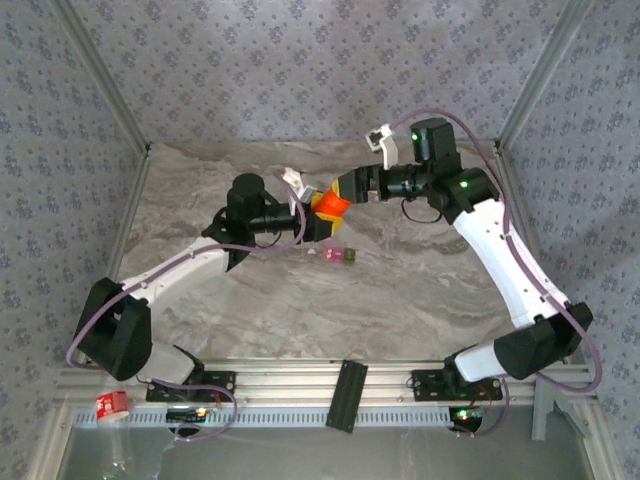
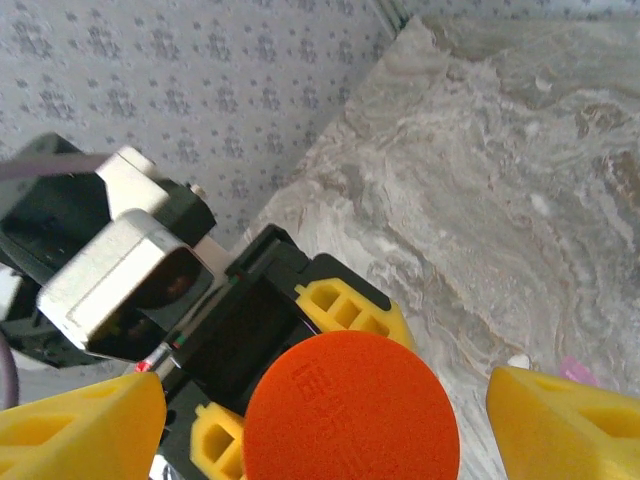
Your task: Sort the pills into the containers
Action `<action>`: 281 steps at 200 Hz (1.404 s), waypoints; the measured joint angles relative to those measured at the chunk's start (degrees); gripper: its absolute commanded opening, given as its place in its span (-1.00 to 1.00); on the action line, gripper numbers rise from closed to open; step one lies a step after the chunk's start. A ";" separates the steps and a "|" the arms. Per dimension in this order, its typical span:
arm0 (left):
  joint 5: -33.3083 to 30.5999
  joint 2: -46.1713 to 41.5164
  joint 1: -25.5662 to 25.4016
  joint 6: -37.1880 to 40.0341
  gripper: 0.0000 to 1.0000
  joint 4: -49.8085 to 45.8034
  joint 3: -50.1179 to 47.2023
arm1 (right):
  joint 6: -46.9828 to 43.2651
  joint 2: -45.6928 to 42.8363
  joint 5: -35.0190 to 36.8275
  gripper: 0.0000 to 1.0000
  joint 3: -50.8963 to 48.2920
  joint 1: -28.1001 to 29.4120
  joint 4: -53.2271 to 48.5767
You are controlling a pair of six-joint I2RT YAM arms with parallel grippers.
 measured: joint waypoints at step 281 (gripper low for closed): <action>-34.64 3.74 -7.02 5.01 -1.00 4.44 -5.86 | 25.11 5.88 17.70 0.07 -7.56 3.63 11.19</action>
